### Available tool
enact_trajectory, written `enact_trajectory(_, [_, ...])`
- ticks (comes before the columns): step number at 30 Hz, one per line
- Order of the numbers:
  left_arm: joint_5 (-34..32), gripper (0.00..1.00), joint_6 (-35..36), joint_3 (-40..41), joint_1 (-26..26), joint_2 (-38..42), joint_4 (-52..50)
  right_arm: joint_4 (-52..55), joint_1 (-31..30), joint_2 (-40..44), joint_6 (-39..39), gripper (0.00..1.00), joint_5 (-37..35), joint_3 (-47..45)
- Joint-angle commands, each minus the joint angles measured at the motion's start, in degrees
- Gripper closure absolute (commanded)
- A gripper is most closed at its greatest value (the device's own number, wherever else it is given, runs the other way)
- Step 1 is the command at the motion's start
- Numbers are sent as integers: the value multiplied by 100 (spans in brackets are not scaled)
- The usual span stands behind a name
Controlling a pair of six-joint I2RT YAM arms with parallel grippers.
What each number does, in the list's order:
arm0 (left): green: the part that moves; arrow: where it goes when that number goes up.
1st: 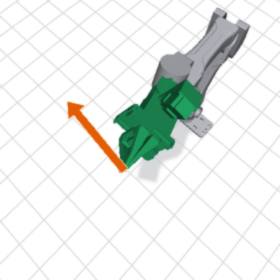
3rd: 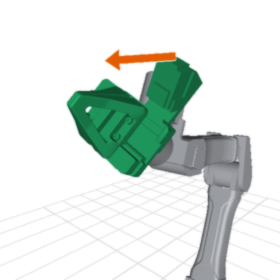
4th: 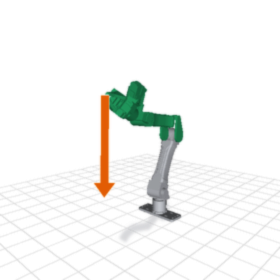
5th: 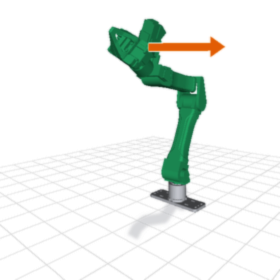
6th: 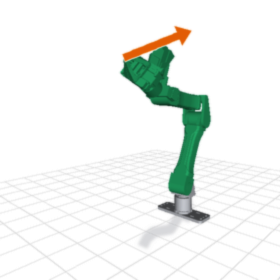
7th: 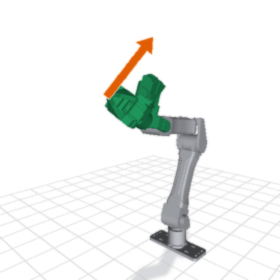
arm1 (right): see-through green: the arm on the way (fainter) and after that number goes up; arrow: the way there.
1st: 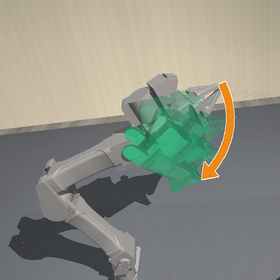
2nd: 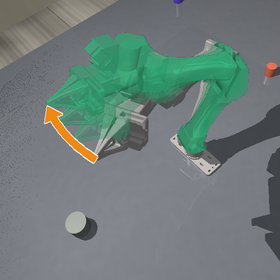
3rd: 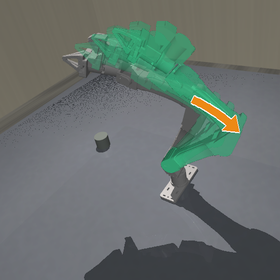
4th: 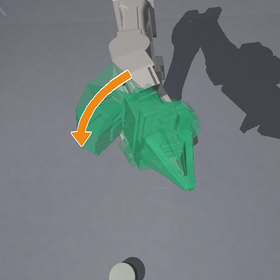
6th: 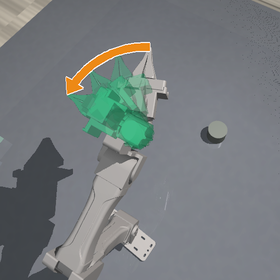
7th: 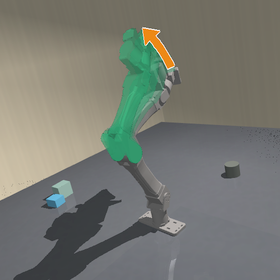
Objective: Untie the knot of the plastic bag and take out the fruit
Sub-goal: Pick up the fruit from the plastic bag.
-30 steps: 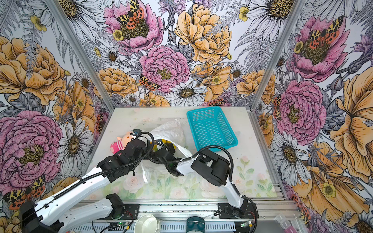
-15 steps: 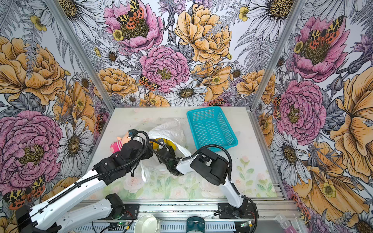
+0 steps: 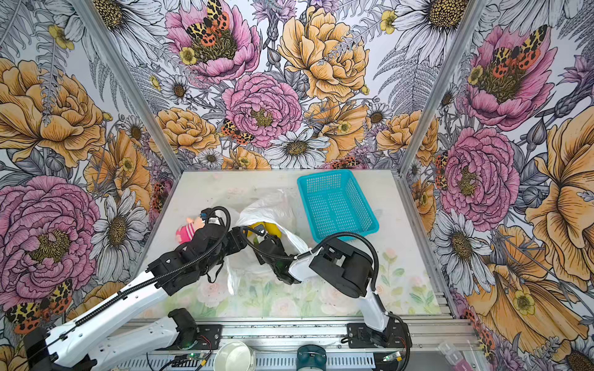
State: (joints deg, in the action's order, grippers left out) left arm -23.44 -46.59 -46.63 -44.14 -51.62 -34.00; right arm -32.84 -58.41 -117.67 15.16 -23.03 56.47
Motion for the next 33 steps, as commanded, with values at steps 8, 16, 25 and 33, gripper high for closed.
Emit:
enact_trajectory(8, [121, 24, -190, -88, -16, 64, 138, -478, 21, 306, -178, 60, 159, -268])
enact_trajectory(16, [126, 24, -228, -82, -15, -36, 174, -542, 36, 331, -199, 60, 149, -299])
enact_trajectory(25, [163, 23, -201, -94, 19, -121, 165, -575, 67, 327, -224, 61, 162, -338])
enact_trajectory(33, [138, 23, -215, -76, 19, -118, 168, -772, 62, 630, -269, 64, 290, -578])
